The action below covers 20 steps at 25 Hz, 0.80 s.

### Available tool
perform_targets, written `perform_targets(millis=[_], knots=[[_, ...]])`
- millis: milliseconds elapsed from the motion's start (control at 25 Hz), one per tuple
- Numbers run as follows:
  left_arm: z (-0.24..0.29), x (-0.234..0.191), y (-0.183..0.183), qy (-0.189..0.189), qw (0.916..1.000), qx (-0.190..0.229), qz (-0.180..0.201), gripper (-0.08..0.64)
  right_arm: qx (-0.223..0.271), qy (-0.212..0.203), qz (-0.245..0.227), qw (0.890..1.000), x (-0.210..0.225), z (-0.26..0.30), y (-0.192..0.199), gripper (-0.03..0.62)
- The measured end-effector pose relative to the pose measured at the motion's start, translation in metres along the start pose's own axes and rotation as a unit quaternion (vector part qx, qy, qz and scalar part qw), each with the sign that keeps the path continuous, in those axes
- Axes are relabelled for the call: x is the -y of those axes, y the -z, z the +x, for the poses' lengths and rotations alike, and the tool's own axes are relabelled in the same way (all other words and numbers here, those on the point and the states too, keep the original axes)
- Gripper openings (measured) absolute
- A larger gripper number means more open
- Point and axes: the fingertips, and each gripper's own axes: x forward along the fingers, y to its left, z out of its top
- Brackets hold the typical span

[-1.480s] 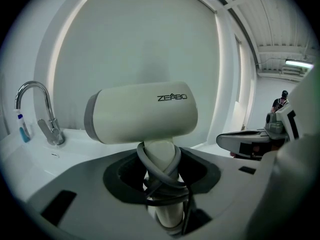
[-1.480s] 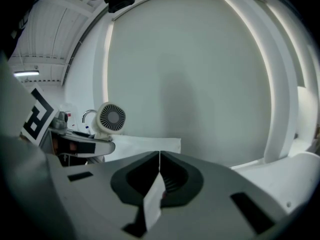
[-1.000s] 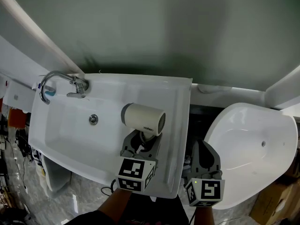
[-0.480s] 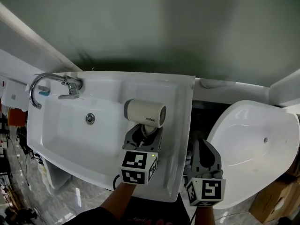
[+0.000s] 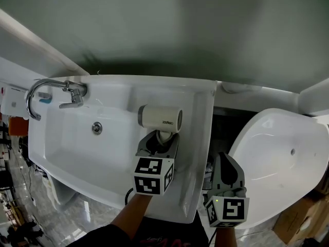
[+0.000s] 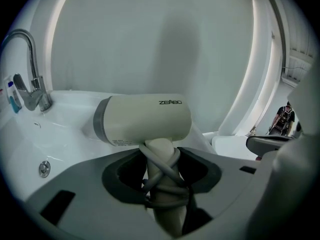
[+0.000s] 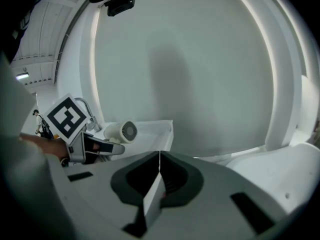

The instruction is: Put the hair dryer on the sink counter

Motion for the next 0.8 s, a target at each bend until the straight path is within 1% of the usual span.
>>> perform_targets(millis=[360, 800], knots=[[0.006, 0.0, 0.001, 0.0, 1.0, -0.005, -0.001, 0.199, -0.003, -0.003, 0.002, 1.0, 0.002, 0.003, 0.002, 0.021], [0.016, -0.001, -0.001, -0.002, 0.9998, -0.02, -0.006, 0.212, -0.009, -0.006, 0.003, 1.0, 0.001, 0.004, 0.006, 0.021]])
